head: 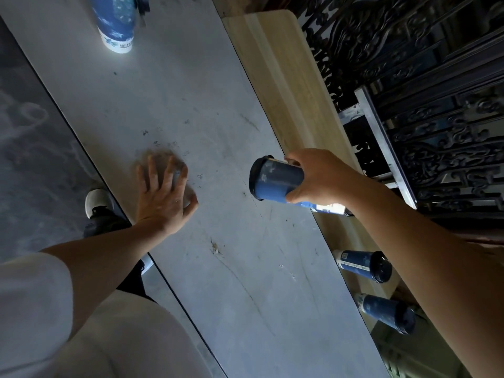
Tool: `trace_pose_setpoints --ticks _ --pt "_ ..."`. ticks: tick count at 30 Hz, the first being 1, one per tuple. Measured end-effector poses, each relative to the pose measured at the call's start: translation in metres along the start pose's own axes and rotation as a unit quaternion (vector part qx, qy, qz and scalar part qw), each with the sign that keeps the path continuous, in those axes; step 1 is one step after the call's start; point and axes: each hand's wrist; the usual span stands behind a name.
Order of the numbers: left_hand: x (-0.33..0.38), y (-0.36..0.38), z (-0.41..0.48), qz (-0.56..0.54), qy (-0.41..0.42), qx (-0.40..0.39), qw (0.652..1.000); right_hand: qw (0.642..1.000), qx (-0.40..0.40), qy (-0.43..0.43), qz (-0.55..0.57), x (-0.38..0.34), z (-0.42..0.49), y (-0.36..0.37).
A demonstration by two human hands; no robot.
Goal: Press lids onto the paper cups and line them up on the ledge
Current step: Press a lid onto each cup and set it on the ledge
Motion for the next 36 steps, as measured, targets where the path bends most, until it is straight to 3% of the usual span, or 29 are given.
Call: trace_pose_setpoints --ticks 2,5,8,11,15,18,23,28,31,36 --pt "0.0 -0.003 -0.003 0.004 0.006 -0.01 1.0 0.991 0.024 0.035 0.125 0.008 0.0 0.002" --pt "0.001 -0.007 -0.002 0.005 0.009 -0.021 1.0 0.969 0.055 0.094 0.221 0.022 0.005 0.014" --pt "0.015 -0.006 0.007 -0.014 0.102 -0.012 0.995 0.932 0.076 0.139 0.325 0.039 0.019 0.03" --pt "0.041 -0.014 0.03 0.011 0.154 -0.034 0.987 0.842 0.172 0.167 0.483 0.057 0.05 0.036" --pt "0.079 -0.028 0.071 0.04 0.164 -0.054 0.984 0.73 0.301 0.182 0.586 0.082 0.097 0.033" --pt "0.1 -0.03 0.103 0.054 0.189 -0.067 0.978 0.686 0.368 0.211 0.59 0.102 0.127 0.032" --pt "0.118 -0.018 0.142 0.066 0.265 -0.07 0.96 0.663 0.448 0.28 0.531 0.133 0.17 0.042" --pt "0.116 -0.005 0.162 0.064 0.314 -0.056 0.946 0.641 0.45 0.314 0.536 0.145 0.194 0.075" --pt "0.116 -0.004 0.161 0.079 0.313 -0.048 0.945 0.611 0.452 0.335 0.556 0.138 0.198 0.093" --pt "0.117 -0.008 0.162 0.111 0.311 -0.055 0.942 0.592 0.459 0.338 0.57 0.121 0.198 0.108"
Point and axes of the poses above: each hand's wrist, its own z-axis towards the middle knuckle, its own y-axis out of the palm, x = y × z, and after that the axes turned 9 degrees about -y, right-handed
